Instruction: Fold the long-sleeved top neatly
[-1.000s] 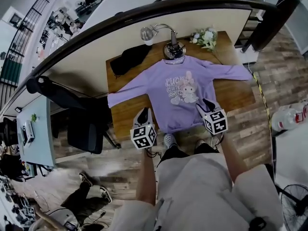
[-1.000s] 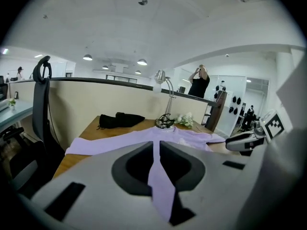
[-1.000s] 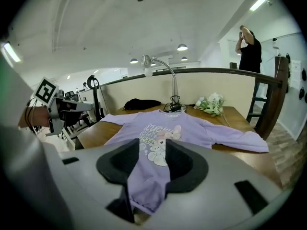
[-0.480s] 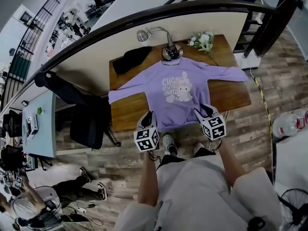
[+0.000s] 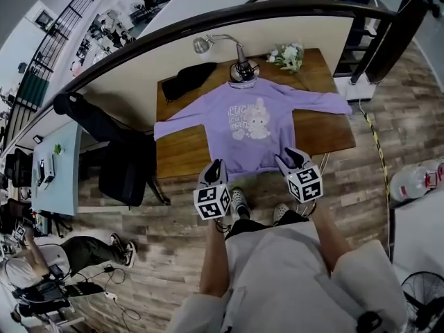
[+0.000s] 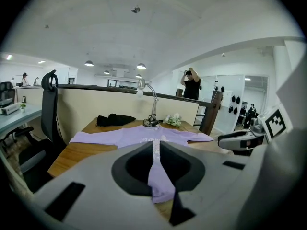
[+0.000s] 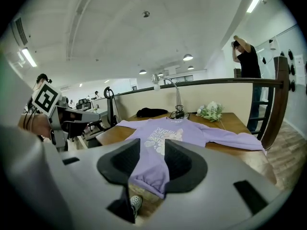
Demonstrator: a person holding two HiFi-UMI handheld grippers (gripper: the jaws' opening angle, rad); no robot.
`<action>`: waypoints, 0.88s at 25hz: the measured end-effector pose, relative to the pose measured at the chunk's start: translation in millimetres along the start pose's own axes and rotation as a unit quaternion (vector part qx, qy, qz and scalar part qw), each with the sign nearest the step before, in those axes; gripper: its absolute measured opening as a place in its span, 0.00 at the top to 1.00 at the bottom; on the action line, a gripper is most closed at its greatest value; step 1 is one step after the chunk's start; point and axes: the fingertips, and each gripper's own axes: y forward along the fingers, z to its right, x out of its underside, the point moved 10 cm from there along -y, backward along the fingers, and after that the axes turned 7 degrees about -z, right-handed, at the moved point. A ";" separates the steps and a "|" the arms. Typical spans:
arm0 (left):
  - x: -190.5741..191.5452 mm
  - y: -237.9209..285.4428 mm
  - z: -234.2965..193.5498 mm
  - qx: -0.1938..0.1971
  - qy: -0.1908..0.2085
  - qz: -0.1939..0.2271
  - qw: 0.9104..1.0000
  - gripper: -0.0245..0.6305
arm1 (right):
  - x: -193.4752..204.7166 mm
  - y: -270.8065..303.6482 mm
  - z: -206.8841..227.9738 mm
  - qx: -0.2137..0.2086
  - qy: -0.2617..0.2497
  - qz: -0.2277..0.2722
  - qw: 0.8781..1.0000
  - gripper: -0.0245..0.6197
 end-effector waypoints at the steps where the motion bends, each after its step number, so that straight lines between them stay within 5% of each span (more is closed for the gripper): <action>1: 2.7 -2.7 3.7 0.000 -0.001 0.001 1.000 0.89 | 2.8 -3.6 -1.3 -0.001 0.000 0.000 1.000 0.70; 12: 23.4 -9.9 29.4 0.009 0.008 -0.003 1.000 0.89 | 29.6 -25.9 19.1 0.008 0.006 -0.003 1.000 0.70; 22: 9.1 40.8 32.3 0.068 0.038 -0.034 0.996 0.90 | 40.7 -22.8 72.5 0.083 0.057 -0.031 0.994 0.70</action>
